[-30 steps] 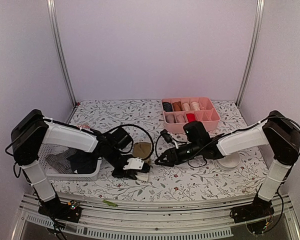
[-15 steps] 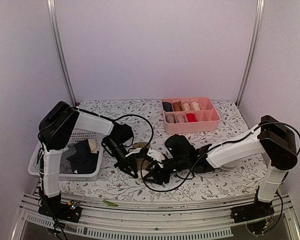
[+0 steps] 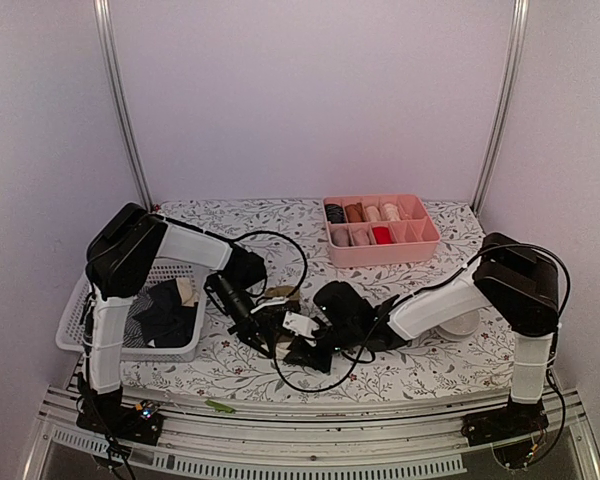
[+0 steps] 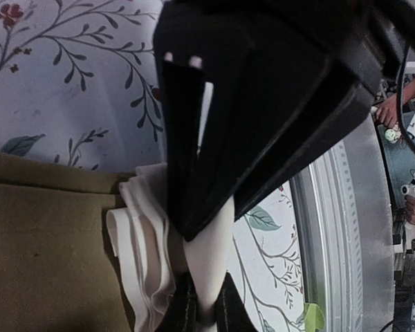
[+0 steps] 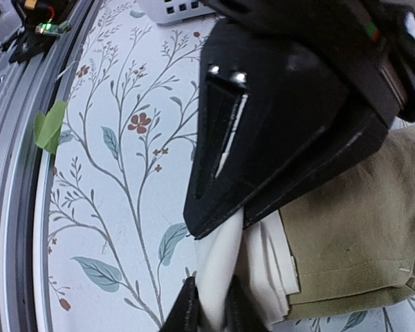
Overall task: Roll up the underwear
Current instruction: Roll the underwear at the center of the board.
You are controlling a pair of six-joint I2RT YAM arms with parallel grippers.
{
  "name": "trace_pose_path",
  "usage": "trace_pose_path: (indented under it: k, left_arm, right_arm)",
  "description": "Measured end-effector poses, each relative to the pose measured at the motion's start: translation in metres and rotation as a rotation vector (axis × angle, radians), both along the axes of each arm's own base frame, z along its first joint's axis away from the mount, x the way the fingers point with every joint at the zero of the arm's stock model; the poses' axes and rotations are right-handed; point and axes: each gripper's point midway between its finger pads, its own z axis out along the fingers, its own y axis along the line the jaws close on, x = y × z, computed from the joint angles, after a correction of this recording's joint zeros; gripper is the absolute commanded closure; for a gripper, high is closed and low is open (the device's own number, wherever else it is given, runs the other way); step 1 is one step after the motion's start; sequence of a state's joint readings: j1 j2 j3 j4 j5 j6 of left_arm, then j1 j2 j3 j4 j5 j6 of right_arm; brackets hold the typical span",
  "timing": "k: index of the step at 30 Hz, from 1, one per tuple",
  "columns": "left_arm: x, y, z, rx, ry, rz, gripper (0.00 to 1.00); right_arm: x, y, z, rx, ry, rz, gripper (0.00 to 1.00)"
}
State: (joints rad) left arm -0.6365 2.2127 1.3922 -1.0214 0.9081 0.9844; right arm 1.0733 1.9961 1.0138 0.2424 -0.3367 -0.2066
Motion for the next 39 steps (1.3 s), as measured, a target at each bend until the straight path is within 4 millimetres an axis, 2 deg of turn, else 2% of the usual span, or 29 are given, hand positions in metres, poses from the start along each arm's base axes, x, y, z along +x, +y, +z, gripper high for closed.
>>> trace_pose_path:
  k: [2,5,9,12,16,20,21,22,23,24,30,32,34,37,39]
  left_arm:
    - [0.0,0.0,0.0,0.002,0.002,0.0,0.88]
    - [0.001,-0.001,0.0,0.001,-0.001,0.007,0.63]
    - [0.004,-0.001,0.011,-0.002,-0.022,0.035,0.49]
    - [0.02,-0.005,0.023,-0.032,-0.119,0.061,0.43]
    - [0.056,-0.006,0.057,-0.102,-0.271,0.152,0.39]
    - [0.096,0.007,0.104,-0.18,-0.442,0.285,0.36]
    - [0.104,0.013,0.114,-0.193,-0.488,0.32,0.32]
    - [0.109,0.019,0.123,-0.205,-0.529,0.346,0.23]
    - [0.113,0.025,0.132,-0.213,-0.572,0.375,0.09]
    - [0.115,0.03,0.139,-0.223,-0.614,0.391,0.05]
    - [0.103,0.048,0.185,-0.325,-0.78,0.54,0.04]
    - [0.096,0.048,0.187,-0.346,-0.743,0.569,0.04]
    - [0.088,0.043,0.177,-0.352,-0.686,0.536,0.04]
    - [0.067,0.034,0.144,-0.318,-0.636,0.459,0.04]
    - [0.028,0.031,0.11,-0.292,-0.628,0.376,0.04]
  right_arm:
    - [0.001,0.001,0.001,0.005,0.001,0.0,1.0]
    - [0.0,0.001,0.001,-0.001,0.015,-0.004,1.0]
    - [-0.004,0.0,0.0,-0.021,0.089,-0.031,1.0]
    - [-0.012,-0.001,-0.001,-0.028,0.18,-0.055,1.0]
    - [-0.026,-0.009,0.001,-0.05,0.335,-0.102,1.0]
    - [-0.041,-0.018,-0.001,-0.055,0.478,-0.143,1.0]
    - [-0.043,-0.019,-0.001,-0.051,0.5,-0.145,1.0]
    - [-0.043,-0.02,0.0,-0.044,0.526,-0.155,1.0]
    - [-0.043,-0.021,0.0,-0.037,0.55,-0.161,1.0]
    - [-0.043,-0.022,0.0,-0.031,0.578,-0.168,1.0]
    - [-0.038,-0.032,-0.003,0.021,0.739,-0.179,1.0]
    - [-0.037,-0.033,-0.004,0.039,0.783,-0.172,1.0]
    - [-0.038,-0.033,-0.005,0.053,0.831,-0.153,1.0]
    - [-0.037,-0.033,-0.005,0.065,0.883,-0.131,1.0]
    - [-0.037,-0.032,-0.004,0.067,0.917,-0.126,1.0]
